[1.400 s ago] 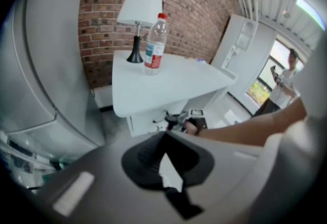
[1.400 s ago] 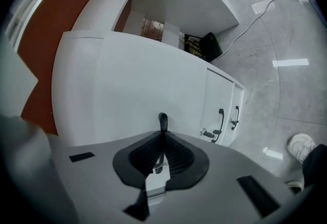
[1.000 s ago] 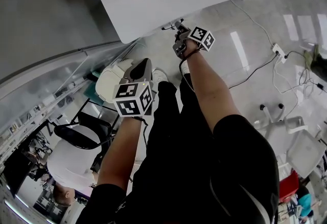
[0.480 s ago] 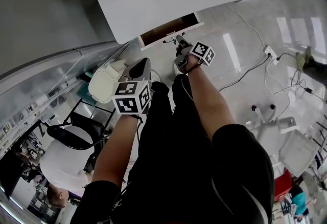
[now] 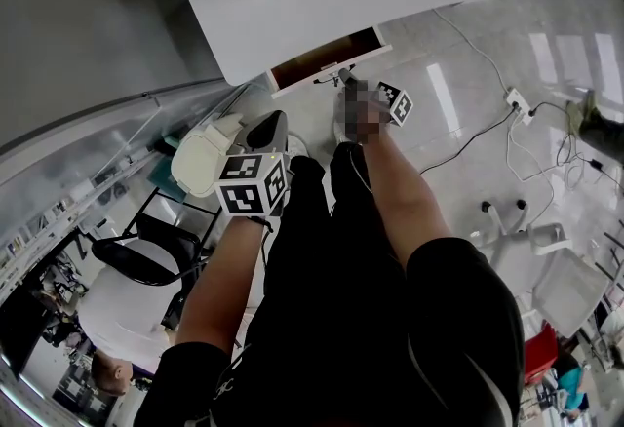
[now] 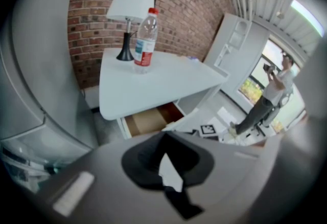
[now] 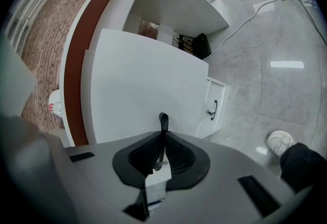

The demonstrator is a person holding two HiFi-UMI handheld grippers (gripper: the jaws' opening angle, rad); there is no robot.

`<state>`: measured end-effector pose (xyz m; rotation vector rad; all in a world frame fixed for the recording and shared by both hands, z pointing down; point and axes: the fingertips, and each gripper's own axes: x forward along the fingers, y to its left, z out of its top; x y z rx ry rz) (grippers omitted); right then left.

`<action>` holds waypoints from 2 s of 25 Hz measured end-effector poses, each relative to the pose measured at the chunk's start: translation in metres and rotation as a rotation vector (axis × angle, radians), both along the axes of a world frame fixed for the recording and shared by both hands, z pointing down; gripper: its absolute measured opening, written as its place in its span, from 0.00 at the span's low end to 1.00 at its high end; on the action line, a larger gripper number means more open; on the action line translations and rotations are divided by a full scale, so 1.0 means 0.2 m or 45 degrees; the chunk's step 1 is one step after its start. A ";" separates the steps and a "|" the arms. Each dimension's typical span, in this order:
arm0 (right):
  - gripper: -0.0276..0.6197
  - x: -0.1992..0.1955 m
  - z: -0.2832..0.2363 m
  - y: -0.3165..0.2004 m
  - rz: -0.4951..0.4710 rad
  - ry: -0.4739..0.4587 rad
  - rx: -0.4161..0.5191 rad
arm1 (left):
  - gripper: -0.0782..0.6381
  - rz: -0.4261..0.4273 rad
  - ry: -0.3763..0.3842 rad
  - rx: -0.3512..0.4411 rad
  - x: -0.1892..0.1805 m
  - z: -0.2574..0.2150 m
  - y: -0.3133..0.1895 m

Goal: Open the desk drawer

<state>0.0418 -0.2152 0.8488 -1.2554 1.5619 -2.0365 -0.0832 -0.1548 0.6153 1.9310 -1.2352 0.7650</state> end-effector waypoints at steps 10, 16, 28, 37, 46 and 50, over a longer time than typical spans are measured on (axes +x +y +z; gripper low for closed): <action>0.05 0.09 -0.07 0.07 -0.058 0.229 -0.003 | 0.11 0.027 0.040 0.031 0.04 -0.04 -0.02; 0.04 0.16 -0.34 0.20 -0.213 0.465 0.090 | 0.11 0.036 0.074 0.069 0.06 -0.15 -0.02; 0.04 0.14 -1.08 0.19 -0.466 0.891 0.464 | 0.11 0.026 0.131 0.224 0.10 -0.44 -0.17; 0.04 0.06 -1.91 0.02 -0.340 1.079 0.847 | 0.11 0.005 0.227 0.449 0.01 -0.94 -0.27; 0.04 -0.13 -2.56 0.00 -0.329 1.179 1.081 | 0.11 0.007 0.237 0.654 -0.10 -1.34 -0.30; 0.04 -0.17 -2.79 -0.01 -0.291 1.262 1.178 | 0.11 -0.006 0.238 0.708 -0.16 -1.44 -0.30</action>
